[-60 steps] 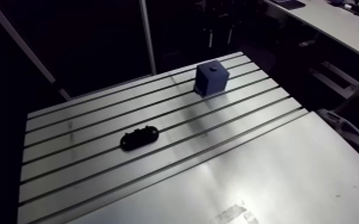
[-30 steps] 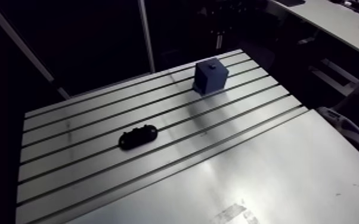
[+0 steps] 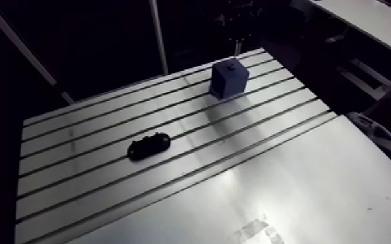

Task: Pick up the M10 bolt and insert it into the hex recess until seated.

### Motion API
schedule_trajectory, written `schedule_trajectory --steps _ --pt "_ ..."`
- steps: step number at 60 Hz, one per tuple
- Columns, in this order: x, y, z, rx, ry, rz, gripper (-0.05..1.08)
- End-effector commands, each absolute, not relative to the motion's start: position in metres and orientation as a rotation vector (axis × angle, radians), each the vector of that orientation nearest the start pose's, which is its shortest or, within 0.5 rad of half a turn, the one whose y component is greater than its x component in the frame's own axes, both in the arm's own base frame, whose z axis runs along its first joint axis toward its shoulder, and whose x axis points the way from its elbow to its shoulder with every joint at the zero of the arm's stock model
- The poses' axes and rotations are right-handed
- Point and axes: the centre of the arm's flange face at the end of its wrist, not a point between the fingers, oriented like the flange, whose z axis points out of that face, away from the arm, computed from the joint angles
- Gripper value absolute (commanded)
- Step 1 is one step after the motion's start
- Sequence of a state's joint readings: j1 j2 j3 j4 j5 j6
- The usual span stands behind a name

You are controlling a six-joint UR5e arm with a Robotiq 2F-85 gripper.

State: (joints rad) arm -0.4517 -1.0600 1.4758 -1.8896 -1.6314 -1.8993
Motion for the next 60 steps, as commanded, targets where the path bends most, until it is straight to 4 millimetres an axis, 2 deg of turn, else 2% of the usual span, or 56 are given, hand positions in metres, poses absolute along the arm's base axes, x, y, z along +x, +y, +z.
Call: schedule_trajectory --steps 1,14,60 --pt "-0.648 0.171 0.252 0.178 3.015 -0.011 1.08" --pt "-0.649 0.172 0.242 0.175 3.001 -0.021 1.08" --pt "-0.644 0.172 0.234 0.175 2.984 -0.022 1.08"
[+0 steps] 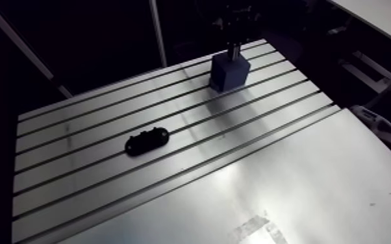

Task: Pick up the M10 bolt and insert it into the hex recess until seated.

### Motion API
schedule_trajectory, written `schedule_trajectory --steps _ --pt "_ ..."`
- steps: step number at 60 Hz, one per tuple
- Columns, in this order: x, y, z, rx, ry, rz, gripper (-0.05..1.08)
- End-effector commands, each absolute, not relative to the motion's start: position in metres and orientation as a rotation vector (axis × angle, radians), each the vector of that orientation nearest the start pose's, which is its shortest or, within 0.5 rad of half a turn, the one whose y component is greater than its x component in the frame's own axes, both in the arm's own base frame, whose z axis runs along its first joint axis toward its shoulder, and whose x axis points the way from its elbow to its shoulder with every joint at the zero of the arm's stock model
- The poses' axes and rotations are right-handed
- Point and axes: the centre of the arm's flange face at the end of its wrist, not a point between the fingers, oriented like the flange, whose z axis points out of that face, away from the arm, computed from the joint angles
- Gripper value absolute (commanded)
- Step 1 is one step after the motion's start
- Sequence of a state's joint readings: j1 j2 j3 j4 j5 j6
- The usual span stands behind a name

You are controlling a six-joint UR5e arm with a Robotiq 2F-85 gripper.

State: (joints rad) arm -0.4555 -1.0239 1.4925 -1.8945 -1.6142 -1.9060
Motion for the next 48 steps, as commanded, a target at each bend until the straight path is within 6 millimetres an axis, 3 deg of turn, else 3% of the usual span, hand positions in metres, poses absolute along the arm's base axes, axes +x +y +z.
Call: schedule_trajectory --steps 1,48 --pt "-0.6443 0.1723 0.2339 0.175 2.984 -0.022 1.08" --pt "-0.6422 0.1801 0.234 0.162 2.985 -0.028 1.08"
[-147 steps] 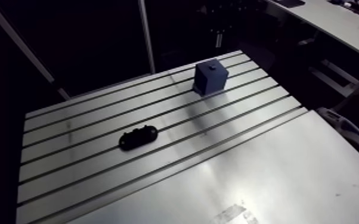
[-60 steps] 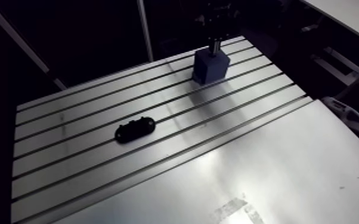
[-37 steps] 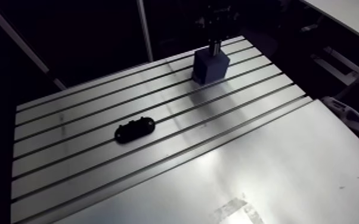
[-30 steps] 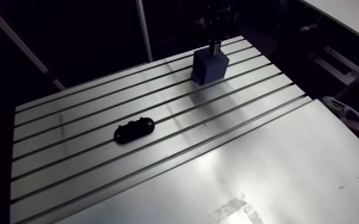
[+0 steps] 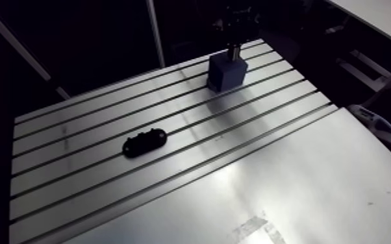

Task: Pick up the M10 bolt and insert it into the hex recess until seated.

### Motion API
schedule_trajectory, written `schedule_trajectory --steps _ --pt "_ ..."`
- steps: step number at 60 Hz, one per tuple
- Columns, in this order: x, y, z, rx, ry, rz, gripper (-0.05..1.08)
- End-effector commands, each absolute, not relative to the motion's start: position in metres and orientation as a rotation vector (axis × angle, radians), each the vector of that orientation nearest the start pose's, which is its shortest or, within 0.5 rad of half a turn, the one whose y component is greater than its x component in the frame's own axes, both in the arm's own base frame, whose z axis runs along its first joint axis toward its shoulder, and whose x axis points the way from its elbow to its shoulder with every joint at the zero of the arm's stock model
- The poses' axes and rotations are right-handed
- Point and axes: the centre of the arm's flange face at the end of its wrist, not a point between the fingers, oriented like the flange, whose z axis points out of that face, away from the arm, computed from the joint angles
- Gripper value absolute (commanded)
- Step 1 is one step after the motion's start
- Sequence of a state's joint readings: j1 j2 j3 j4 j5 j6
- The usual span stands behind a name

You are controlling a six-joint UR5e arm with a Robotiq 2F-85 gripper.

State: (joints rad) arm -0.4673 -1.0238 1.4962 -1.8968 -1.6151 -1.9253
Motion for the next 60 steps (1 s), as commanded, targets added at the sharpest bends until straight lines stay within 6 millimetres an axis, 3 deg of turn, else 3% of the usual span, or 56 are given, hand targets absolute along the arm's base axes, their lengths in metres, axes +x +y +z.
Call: schedule_trajectory --steps 1,60 --pt "-0.6428 0.1794 0.2345 0.16 2.987 -0.027 1.08" --pt "-0.6404 0.178 0.2292 0.131 2.979 -0.035 1.08"
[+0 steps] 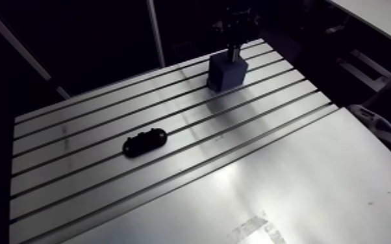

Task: Pick up the M10 bolt and insert it into the hex recess until seated.

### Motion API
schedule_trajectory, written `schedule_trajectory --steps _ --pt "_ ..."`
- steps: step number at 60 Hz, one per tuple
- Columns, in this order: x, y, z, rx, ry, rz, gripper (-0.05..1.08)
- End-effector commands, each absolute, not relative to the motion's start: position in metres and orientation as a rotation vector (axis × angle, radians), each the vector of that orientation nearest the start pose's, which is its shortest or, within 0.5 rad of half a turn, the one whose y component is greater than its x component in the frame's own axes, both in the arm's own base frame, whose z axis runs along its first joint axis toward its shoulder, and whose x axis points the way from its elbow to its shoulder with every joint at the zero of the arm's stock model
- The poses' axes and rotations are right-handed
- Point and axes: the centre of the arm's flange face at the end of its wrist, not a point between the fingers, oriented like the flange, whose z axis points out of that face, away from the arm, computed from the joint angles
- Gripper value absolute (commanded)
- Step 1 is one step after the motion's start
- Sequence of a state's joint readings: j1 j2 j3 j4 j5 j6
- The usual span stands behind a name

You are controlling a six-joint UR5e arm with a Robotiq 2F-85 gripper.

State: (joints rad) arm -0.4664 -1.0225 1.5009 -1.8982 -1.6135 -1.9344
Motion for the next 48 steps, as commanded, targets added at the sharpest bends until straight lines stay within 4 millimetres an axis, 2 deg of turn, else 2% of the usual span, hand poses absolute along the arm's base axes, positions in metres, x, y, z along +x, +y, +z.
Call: schedule_trajectory --steps 1,48 --pt "-0.6404 0.178 0.2292 0.131 2.979 -0.035 1.08" --pt "-0.6414 0.1786 0.2267 0.124 2.977 -0.038 1.08"
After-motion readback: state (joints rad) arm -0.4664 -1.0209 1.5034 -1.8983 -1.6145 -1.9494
